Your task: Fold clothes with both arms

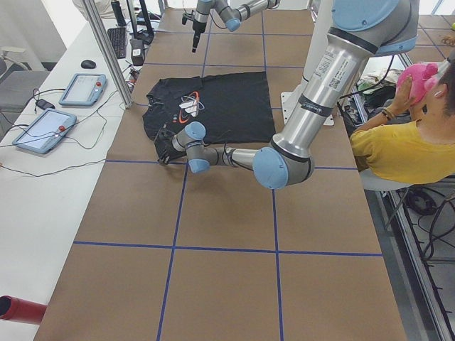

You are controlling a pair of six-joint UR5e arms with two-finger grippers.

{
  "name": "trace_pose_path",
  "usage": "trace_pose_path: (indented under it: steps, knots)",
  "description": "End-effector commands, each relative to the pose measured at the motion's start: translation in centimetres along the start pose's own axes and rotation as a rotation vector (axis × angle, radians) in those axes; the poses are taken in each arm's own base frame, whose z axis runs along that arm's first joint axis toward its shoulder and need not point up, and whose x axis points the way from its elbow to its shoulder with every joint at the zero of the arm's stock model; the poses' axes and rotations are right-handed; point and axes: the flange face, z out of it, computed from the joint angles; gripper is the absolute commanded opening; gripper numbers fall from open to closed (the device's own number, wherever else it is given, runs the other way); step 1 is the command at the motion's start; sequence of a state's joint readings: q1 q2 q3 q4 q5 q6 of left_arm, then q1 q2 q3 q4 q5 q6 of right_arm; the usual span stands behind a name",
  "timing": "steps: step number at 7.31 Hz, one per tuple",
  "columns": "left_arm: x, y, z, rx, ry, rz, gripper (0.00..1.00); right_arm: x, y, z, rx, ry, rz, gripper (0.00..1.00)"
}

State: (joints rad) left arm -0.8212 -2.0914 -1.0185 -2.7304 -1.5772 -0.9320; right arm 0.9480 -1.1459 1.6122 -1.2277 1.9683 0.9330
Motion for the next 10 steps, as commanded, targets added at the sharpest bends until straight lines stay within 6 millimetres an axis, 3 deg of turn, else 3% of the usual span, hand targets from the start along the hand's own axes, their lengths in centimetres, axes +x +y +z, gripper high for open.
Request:
trace_pose_path:
  steps: [1, 3, 6, 9, 10]
  knots:
    - [-0.2, 0.0, -0.2, 0.006, 0.009, -0.001, 0.0, 0.0, 0.0, -0.1, 0.001, -0.001, 0.0, 1.0]
    - [1.0, -0.9, -1.1, 0.025, 0.04, -0.001, 0.0, 0.0, 0.0, -0.1, 0.001, -0.001, 0.002, 1.0]
    - [5.8, -4.0, -4.2, 0.042, 0.142, -0.016, 0.0, 0.0, 0.0, -0.1, 0.001, -0.001, 0.005, 1.0]
    - [13.8, -8.2, -7.7, -0.022, 0.096, -0.158, 0.0, -0.1, 0.0, -0.1, 0.002, -0.003, 0.012, 1.0]
    - [18.6, -8.2, -7.7, -0.053, 0.113, -0.225, 0.0, -0.1, 0.0, -0.1, 0.003, -0.002, 0.014, 1.0]
